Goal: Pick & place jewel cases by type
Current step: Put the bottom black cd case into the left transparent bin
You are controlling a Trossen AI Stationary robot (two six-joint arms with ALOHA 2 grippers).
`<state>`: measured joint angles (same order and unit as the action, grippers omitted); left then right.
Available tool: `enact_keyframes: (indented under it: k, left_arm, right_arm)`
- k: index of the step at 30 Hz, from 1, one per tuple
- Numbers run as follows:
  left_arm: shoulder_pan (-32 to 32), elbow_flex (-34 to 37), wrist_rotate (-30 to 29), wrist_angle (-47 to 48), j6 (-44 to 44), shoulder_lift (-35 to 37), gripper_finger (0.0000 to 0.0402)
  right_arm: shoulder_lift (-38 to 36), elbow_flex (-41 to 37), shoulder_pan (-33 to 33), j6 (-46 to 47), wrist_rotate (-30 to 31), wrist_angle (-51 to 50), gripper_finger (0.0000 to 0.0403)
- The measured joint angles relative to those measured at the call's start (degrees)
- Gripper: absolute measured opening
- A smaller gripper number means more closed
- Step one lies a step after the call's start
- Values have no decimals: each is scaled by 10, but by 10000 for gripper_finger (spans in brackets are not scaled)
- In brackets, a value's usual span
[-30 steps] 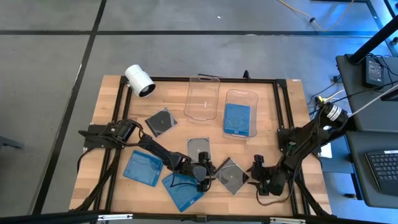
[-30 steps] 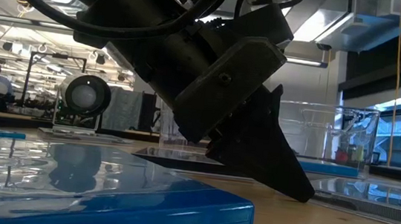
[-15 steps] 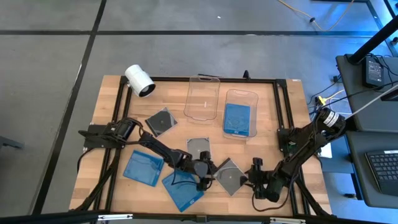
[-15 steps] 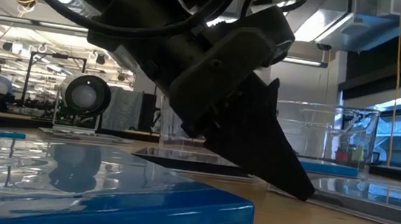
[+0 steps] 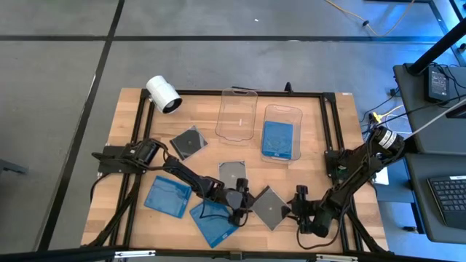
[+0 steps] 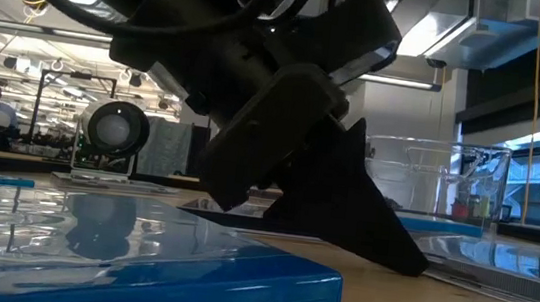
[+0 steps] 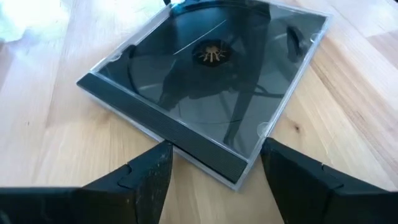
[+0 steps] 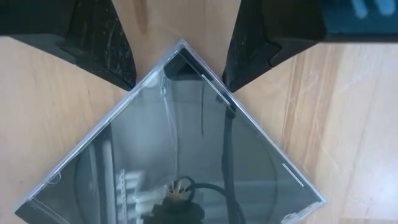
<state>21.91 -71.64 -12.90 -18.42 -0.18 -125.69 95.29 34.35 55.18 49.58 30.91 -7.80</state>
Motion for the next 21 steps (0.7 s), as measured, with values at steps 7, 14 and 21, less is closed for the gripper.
enact_keyframes:
  k: [7, 14, 21]
  left_arm:
    - [1, 0, -1, -6, 13, 0, 240]
    - [2, 0, -13, -8, 13, 1, 239]
    - [4, 0, -19, -15, -17, 1, 239]
  right_arm:
    - [0, 0, 0, 7, 4, 2, 247]
    - [0, 0, 0, 7, 5, 2, 247]
    - [0, -1, 0, 7, 5, 2, 247]
